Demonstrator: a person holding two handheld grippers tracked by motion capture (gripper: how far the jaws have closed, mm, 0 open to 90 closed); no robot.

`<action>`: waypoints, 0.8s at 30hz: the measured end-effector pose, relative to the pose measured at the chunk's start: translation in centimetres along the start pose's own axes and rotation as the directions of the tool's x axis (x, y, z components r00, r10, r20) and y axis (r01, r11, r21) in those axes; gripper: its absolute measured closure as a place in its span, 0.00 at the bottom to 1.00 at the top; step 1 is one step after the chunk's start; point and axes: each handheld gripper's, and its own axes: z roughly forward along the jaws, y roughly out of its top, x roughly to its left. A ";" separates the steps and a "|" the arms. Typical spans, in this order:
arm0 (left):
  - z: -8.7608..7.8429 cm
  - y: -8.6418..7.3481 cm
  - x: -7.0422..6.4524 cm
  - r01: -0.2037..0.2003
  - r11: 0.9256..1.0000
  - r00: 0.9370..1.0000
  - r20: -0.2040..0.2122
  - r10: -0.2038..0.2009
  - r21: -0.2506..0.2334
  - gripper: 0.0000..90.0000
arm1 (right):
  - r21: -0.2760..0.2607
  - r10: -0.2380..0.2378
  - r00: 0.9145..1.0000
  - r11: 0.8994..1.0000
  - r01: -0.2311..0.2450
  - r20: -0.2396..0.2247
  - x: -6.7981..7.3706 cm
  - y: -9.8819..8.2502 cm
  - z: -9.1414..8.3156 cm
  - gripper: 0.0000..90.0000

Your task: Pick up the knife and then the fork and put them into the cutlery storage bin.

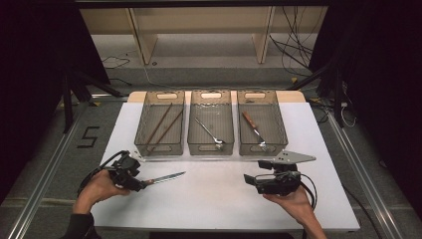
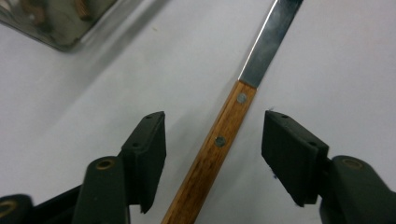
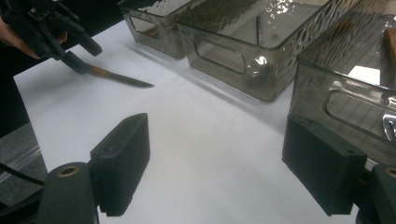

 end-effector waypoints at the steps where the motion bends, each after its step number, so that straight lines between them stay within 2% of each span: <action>1: 0.1 -0.1 0.0 -0.004 1.000 1.000 0.005 0.004 0.008 0.47 | 0.001 0.000 1.000 1.000 0.000 -0.001 0.0 -0.1 0.0 0.27; 12: 1.0 -0.4 -0.3 -0.037 0.997 0.998 0.050 0.033 0.067 0.69 | 0.005 0.001 1.000 1.000 -0.001 0.000 0.0 -0.1 -0.1 0.27; 19: 0.9 -0.5 -0.3 -0.063 0.997 0.997 0.049 0.061 0.046 0.83 | 0.002 0.000 1.000 1.000 0.000 -0.002 0.1 -0.1 -0.2 0.28; 24: 0.8 -0.6 -0.3 -0.071 0.997 0.996 0.057 0.069 0.026 0.84 | 0.001 -0.003 1.000 1.000 0.003 -0.007 0.2 0.0 -0.2 0.28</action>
